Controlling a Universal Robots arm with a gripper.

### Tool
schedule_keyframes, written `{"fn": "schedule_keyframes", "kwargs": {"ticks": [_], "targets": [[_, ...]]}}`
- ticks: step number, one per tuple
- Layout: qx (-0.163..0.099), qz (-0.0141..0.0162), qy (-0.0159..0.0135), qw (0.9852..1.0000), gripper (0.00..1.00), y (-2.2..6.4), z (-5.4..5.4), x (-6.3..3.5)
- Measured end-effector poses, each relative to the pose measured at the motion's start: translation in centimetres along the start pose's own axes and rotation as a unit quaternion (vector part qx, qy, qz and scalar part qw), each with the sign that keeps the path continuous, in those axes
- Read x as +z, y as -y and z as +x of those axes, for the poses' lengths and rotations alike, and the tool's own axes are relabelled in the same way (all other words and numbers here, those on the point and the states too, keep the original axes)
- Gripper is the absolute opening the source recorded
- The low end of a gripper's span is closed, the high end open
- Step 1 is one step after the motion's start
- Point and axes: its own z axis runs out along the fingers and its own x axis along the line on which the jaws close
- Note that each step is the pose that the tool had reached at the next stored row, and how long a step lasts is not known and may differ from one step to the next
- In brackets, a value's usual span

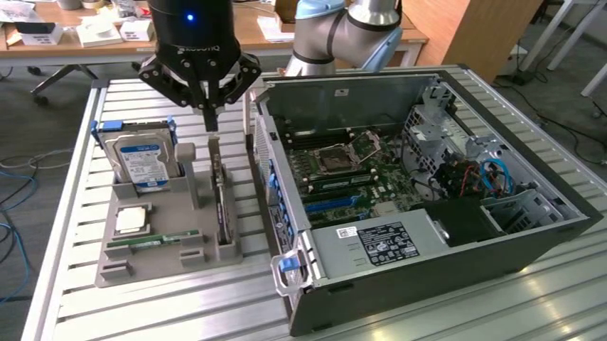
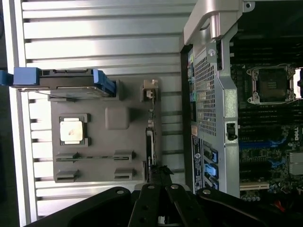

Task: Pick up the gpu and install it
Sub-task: 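Reach for the gpu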

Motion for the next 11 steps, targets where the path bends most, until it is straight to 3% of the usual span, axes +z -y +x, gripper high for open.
{"fn": "schedule_keyframes", "kwargs": {"ticks": [11], "targets": [[0.000,0.0000,0.0000,1.0000,0.11,0.64,0.36,-0.04]]}}
